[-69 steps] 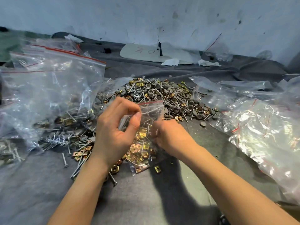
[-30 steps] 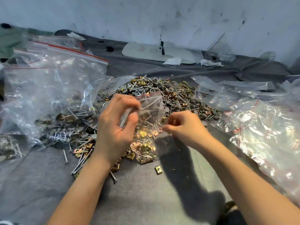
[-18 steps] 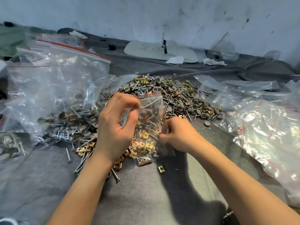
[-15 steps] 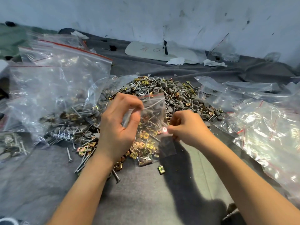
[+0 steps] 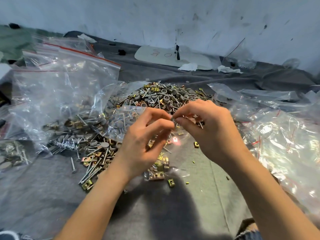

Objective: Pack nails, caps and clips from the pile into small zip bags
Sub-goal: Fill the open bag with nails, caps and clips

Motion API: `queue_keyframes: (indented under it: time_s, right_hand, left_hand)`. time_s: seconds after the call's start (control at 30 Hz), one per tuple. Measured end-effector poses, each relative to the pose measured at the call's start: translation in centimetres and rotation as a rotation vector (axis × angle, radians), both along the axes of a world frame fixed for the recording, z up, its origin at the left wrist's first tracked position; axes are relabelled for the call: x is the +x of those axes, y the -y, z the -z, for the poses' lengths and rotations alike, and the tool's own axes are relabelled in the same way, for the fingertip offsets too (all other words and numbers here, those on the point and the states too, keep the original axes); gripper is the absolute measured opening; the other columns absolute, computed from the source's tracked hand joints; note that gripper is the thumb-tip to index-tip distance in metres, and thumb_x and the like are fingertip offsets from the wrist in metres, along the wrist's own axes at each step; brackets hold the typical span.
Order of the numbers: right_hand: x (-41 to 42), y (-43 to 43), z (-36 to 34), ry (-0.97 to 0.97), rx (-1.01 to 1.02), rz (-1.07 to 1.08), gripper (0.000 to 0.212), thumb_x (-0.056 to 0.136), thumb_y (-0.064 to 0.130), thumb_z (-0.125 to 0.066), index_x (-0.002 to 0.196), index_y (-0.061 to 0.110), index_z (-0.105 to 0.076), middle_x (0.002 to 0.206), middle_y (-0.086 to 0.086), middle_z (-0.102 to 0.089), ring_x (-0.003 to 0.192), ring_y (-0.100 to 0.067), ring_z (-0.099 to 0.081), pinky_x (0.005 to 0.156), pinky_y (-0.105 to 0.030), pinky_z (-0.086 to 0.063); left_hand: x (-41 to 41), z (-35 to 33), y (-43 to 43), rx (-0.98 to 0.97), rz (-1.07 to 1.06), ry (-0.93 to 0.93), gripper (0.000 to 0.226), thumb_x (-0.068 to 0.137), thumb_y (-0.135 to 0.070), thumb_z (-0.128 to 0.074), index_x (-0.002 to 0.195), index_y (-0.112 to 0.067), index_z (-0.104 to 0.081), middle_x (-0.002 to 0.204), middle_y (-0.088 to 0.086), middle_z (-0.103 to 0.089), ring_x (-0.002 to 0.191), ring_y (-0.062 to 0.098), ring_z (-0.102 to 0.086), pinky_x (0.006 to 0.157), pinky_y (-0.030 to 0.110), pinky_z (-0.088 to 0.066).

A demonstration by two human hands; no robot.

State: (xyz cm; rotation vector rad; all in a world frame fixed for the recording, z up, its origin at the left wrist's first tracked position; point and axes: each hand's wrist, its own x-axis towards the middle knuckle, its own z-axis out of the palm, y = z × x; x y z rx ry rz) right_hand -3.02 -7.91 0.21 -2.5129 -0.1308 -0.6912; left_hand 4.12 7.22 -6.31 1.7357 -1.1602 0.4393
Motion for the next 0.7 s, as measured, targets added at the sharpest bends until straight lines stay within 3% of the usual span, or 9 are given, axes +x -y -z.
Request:
queue_keyframes:
  time_s: [0.13, 0.27, 0.37, 0.43, 0.57, 0.63, 0.7]
  right_hand:
    - [-0.1, 0.6, -0.1, 0.037, 0.217, -0.056, 0.013, 0.088, 0.012, -0.066, 0.101, 0.013, -0.07, 0.09, 0.006, -0.068, 0.087, -0.01, -0.063, 0.078, -0.025, -0.05]
    - [0.2, 1.6, 0.1, 0.098, 0.412, 0.053, 0.011, 0.092, 0.017, -0.061, 0.095, 0.024, -0.069, 0.082, 0.01, -0.069, 0.077, -0.004, -0.063, 0.07, -0.019, -0.049]
    - [0.7, 2.5, 0.9, -0.004, 0.461, 0.136, 0.014, 0.092, 0.015, -0.059, 0.092, 0.027, -0.068, 0.081, 0.006, -0.07, 0.076, -0.008, -0.066, 0.071, -0.024, -0.053]
    - [1.2, 2.7, 1.7, -0.175, 0.436, 0.166, 0.015, 0.091, 0.013, -0.061, 0.089, 0.026, -0.067, 0.081, 0.004, -0.069, 0.076, -0.012, -0.067, 0.07, -0.027, -0.055]
    - [1.9, 1.2, 3.7, -0.506, 0.264, 0.101, 0.02, 0.087, 0.017, -0.067, 0.071, 0.027, -0.061, 0.073, 0.008, -0.064, 0.066, -0.006, -0.06, 0.063, -0.02, -0.046]
    - [2.5, 0.1, 4.6, -0.604, 0.145, 0.071, 0.022, 0.084, 0.021, -0.072, 0.066, 0.027, -0.059, 0.074, 0.011, -0.062, 0.07, -0.006, -0.059, 0.059, -0.016, -0.04]
    - [3.2, -0.7, 5.2, -0.679, 0.04, 0.076, 0.018, 0.083, 0.022, -0.073, 0.07, 0.023, -0.061, 0.084, 0.003, -0.066, 0.079, -0.014, -0.061, 0.061, -0.02, -0.041]
  left_hand:
    - [-0.2, -0.2, 0.0, -0.051, -0.003, -0.028, 0.015, 0.086, -0.012, -0.054, 0.099, -0.015, -0.061, 0.108, 0.009, -0.057, 0.098, 0.011, -0.057, 0.084, 0.018, -0.047]
    - [-0.1, -0.3, -0.2, -0.103, -0.063, -0.033, 0.016, 0.086, -0.008, -0.052, 0.094, -0.003, -0.064, 0.106, 0.01, -0.057, 0.098, 0.013, -0.056, 0.085, 0.014, -0.045]
    - [0.1, -0.3, -0.4, -0.167, -0.056, -0.098, 0.013, 0.087, -0.01, -0.051, 0.095, -0.01, -0.062, 0.106, 0.009, -0.058, 0.103, 0.021, -0.058, 0.086, 0.037, -0.052]
    - [0.3, -0.3, -0.6, -0.187, -0.068, -0.092, 0.011, 0.089, -0.011, -0.052, 0.095, -0.014, -0.06, 0.105, 0.009, -0.058, 0.103, 0.023, -0.059, 0.086, 0.046, -0.051]
    - [0.5, -0.2, -0.7, -0.195, -0.086, -0.087, 0.01, 0.091, -0.014, -0.052, 0.097, -0.018, -0.059, 0.105, 0.008, -0.058, 0.103, 0.021, -0.059, 0.087, 0.045, -0.051]
    - [0.6, -0.2, -0.8, -0.196, -0.105, -0.083, 0.012, 0.091, -0.013, -0.052, 0.097, -0.019, -0.059, 0.104, 0.008, -0.058, 0.103, 0.021, -0.059, 0.086, 0.046, -0.051]
    - [0.7, -0.2, -1.0, -0.202, -0.119, -0.087, 0.012, 0.091, -0.012, -0.051, 0.097, -0.019, -0.059, 0.104, 0.008, -0.059, 0.102, 0.022, -0.059, 0.084, 0.049, -0.05]
